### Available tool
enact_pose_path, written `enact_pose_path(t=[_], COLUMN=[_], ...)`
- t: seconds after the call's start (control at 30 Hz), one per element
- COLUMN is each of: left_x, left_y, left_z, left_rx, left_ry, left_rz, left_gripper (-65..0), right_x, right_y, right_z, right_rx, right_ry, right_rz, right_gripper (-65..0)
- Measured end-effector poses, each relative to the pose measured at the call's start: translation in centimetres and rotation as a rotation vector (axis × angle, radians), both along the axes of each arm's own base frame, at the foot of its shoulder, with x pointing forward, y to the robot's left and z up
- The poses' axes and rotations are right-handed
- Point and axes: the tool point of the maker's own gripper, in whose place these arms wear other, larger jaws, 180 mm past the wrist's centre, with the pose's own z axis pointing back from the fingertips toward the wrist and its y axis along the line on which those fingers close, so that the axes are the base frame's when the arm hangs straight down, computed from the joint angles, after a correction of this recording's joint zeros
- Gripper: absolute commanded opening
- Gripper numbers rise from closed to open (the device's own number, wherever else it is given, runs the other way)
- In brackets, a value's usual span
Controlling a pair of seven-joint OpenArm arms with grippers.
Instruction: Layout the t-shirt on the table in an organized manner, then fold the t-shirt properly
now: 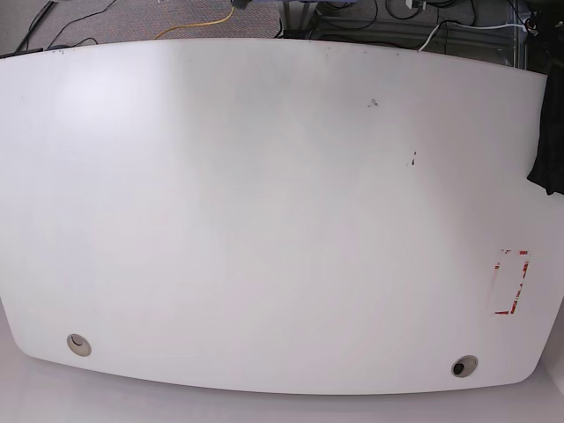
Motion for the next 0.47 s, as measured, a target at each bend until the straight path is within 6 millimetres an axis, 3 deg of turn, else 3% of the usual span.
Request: enact_pose_path(t=[0.2,0.33,0.47], left_x=[2.2,1.1,0.2], left_y=[-0.2,0.2,0.0], left_z=[-1.0,-1.8,-2.2], left_rx=[-0.019,-0.017,-0.03], left_ry=[-0.006,0.065,0.112], left_rz=[0.024,0.039,0.05], left_gripper=[-53.6,-53.6,-53.6], right_x=[1.4,2.9,3.3], right_y=[-0.3,-0.4,-0.1], right_z=[-1.0,-1.6,-2.2], right_rx=[-0.006,-0.013,-0.01], right_ry=[0.006,-0.005,0.007], right_rz=[-0.017,-0.032,-0.051], right_gripper=[-55.6,-55.6,-55.6])
